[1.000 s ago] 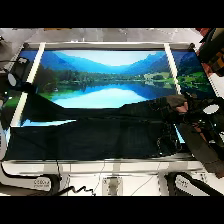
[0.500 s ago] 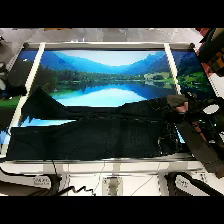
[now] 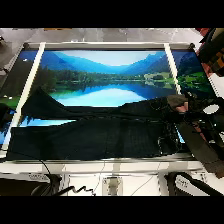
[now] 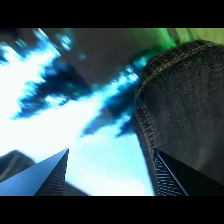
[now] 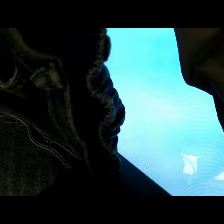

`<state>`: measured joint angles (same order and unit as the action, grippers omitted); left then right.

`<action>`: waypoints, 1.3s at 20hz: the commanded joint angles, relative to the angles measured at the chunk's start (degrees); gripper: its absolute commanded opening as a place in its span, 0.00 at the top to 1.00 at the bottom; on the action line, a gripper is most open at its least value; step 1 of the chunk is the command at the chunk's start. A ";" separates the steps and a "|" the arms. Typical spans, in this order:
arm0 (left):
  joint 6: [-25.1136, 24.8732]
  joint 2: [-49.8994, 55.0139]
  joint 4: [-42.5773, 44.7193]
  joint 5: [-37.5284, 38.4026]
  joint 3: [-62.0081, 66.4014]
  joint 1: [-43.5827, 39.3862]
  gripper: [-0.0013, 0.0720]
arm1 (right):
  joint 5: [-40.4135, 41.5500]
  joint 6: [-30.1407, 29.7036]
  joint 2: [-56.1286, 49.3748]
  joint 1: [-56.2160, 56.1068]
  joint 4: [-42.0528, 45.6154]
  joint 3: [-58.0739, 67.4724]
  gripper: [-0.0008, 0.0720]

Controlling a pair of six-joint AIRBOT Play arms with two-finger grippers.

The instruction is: Fold the clothes and pants, and hang the long-sleeved shirts on hangers.

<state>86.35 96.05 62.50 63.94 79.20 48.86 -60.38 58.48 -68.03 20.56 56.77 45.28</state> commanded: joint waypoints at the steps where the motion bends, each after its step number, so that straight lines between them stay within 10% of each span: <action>1: -0.22 3.56 -9.14 -2.51 -0.52 0.42 0.15 | 0.00 0.04 0.04 0.04 -0.02 0.02 0.94; 8: -0.22 8.28 -10.29 -11.50 -0.50 -5.46 0.20 | 0.11 1.14 0.04 0.04 -0.07 0.02 0.94; 9: -0.22 8.85 -10.29 -11.85 -0.50 -5.97 0.28 | 0.15 1.14 0.04 0.04 -0.11 0.02 0.94; 12: -0.26 8.74 -10.32 -13.90 0.15 -6.38 0.94 | 0.74 1.09 0.04 0.04 -1.11 0.02 0.94; 26: -19.93 -4.52 -2.19 -11.43 21.09 -9.60 0.95 | 16.04 1.09 -0.02 0.04 -17.49 0.48 0.94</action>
<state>69.95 93.54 54.39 50.87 98.96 39.62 -46.33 59.55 -68.03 20.56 40.62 45.63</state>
